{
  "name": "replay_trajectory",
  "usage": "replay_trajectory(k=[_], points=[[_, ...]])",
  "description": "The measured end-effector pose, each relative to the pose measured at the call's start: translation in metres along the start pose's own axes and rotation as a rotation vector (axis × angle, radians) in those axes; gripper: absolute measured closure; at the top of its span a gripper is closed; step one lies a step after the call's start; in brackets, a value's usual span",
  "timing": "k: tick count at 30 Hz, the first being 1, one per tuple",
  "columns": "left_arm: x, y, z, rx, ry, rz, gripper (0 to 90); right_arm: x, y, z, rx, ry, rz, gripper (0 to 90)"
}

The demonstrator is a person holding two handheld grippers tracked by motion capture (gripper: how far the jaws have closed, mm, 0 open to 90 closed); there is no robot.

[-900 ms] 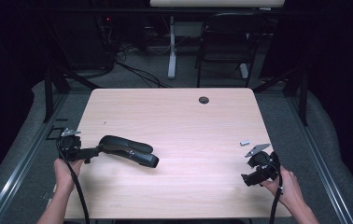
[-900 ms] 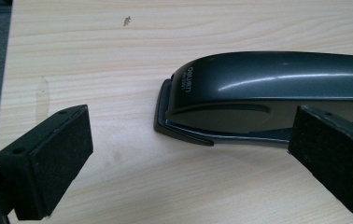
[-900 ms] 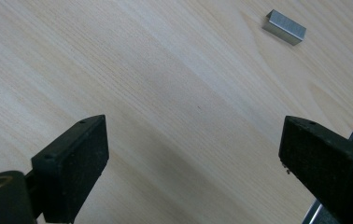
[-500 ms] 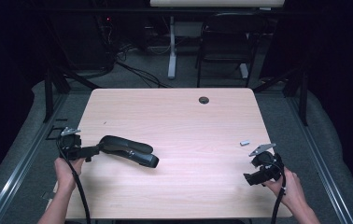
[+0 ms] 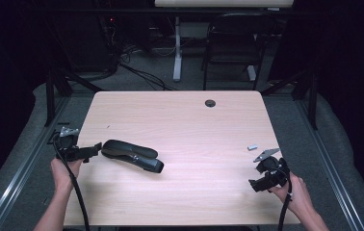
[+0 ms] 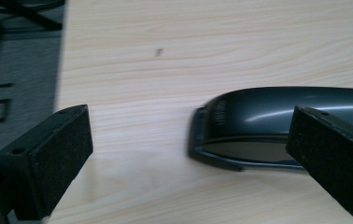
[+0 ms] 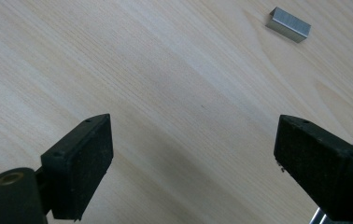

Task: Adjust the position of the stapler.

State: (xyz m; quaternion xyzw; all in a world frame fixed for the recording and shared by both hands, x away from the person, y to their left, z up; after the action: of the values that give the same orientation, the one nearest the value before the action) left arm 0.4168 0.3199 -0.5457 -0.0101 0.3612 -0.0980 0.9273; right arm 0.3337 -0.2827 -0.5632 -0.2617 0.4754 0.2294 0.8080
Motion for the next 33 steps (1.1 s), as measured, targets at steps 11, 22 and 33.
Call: replay_trajectory(k=[11,22,33], points=[[0.018,0.015,0.001,-0.049,0.014,0.061,45.9,0.001,-0.005,0.005,0.005,-0.016,-0.038,14.2],[0.052,0.006,0.002,0.038,0.08,0.057,84.6,-0.002,-0.007,0.003,0.007,-0.028,-0.05,14.9],[0.074,-0.004,-0.008,0.103,0.17,-0.027,90.0,-0.005,-0.006,-0.001,-0.015,-0.034,-0.079,15.4]])
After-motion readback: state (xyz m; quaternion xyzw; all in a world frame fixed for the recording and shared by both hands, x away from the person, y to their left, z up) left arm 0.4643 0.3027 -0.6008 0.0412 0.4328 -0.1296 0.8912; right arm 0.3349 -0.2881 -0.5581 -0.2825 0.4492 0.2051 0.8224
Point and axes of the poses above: each handheld gripper's, and its own axes: x roughly forward along the jaws, z roughly out of its top, y roughly to its left, the point moved 5 cm from there along x, roughly forward along the jaws, and after that the axes turned 3 degrees about -x, right-handed, at the moved point
